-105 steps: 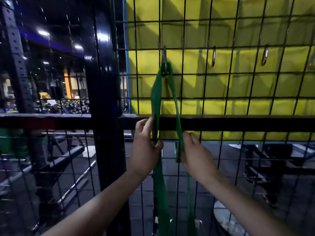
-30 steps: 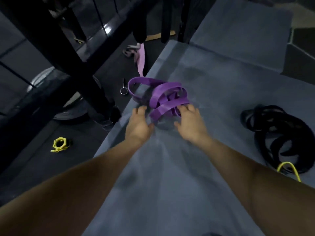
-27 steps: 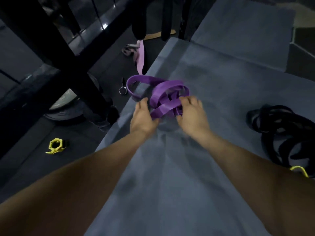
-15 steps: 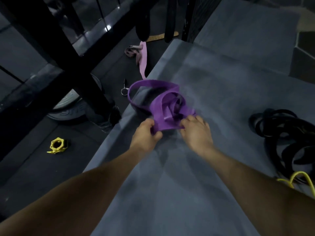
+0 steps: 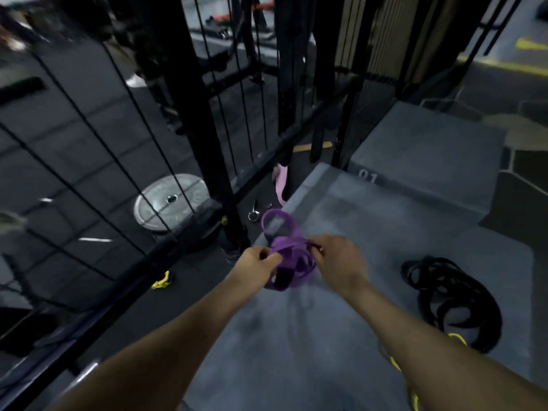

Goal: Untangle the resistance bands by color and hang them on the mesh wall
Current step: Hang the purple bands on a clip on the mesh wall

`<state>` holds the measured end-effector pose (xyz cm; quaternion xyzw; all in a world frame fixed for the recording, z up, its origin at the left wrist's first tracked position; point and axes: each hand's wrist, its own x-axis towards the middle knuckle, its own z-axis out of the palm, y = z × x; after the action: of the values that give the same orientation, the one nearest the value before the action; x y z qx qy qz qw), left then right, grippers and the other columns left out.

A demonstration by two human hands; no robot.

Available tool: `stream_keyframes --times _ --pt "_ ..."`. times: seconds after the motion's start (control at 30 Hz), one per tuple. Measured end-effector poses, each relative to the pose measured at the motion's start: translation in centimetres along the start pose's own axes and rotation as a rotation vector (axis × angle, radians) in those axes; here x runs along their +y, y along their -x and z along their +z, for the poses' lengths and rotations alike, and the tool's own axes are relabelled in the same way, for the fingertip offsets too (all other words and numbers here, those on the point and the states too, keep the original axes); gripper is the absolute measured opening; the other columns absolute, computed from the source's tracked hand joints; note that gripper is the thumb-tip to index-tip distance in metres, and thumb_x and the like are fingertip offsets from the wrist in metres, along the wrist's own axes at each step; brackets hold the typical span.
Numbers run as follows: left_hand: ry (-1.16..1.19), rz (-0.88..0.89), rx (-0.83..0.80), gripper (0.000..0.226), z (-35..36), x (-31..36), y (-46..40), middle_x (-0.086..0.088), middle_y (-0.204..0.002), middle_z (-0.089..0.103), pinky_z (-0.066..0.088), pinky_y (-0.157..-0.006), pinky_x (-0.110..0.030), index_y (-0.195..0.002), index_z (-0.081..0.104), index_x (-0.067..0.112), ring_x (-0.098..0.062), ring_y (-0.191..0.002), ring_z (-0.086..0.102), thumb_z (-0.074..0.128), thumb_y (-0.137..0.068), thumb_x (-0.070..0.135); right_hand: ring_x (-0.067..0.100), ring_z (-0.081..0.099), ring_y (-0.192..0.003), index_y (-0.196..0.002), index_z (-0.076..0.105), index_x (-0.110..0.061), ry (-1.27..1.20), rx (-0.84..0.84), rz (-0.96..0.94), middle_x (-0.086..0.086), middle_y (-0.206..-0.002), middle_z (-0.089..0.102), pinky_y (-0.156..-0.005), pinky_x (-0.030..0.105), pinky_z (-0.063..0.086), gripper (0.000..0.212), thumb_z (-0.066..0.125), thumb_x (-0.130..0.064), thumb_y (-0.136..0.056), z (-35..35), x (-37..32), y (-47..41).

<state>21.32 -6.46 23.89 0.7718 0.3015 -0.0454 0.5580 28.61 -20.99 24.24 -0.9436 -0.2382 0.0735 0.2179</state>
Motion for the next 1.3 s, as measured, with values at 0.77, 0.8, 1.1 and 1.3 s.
stream_keyframes --times 0.77,0.8,1.1,1.3 --pt "-0.117 0.284 0.357 0.005 -22.4 21.8 33.6 0.004 -0.062 0.048 0.030 -0.049 -0.021 -0.080 0.062 0.018 -0.009 -0.056 0.042 0.063 -0.085 0.018 0.009 0.045 -0.060 -0.089 0.050 -0.010 -0.283 -0.100 -0.630 -0.002 -0.071 0.052 -0.049 0.017 0.031 0.031 0.047 -0.040 -0.094 -28.6 -25.8 13.3" --pt "-0.115 0.297 0.363 0.004 -23.0 22.3 34.4 0.004 -0.062 0.047 0.030 -0.050 -0.021 -0.082 0.062 0.018 -0.009 -0.056 0.041 0.063 -0.086 0.018 0.008 0.042 -0.058 -0.088 0.049 -0.010 -0.272 -0.072 -0.658 -0.003 -0.067 0.048 -0.048 0.017 0.031 0.032 0.047 -0.041 -0.094 -29.3 -26.6 13.5" --pt "-0.003 0.498 0.435 0.009 -28.4 25.4 39.4 0.005 -0.067 0.056 0.034 -0.057 -0.024 -0.074 0.062 0.020 -0.008 -0.056 0.045 0.069 -0.079 0.017 0.013 0.039 -0.055 -0.066 0.044 -0.013 -0.477 0.212 -0.776 -0.001 -0.058 0.040 -0.048 0.021 0.026 0.036 0.052 -0.037 -0.091 -34.5 -34.4 14.7" --pt "0.032 0.591 0.475 0.021 -28.6 24.1 40.4 0.006 -0.069 0.055 0.043 -0.059 -0.016 -0.074 0.058 0.020 -0.002 -0.059 0.052 0.058 -0.083 0.001 0.010 0.032 -0.048 -0.076 0.053 -0.003 -0.820 0.278 -0.716 -0.003 -0.056 0.035 -0.050 0.027 0.026 0.037 0.053 -0.036 -0.092 -36.7 -38.4 14.7"
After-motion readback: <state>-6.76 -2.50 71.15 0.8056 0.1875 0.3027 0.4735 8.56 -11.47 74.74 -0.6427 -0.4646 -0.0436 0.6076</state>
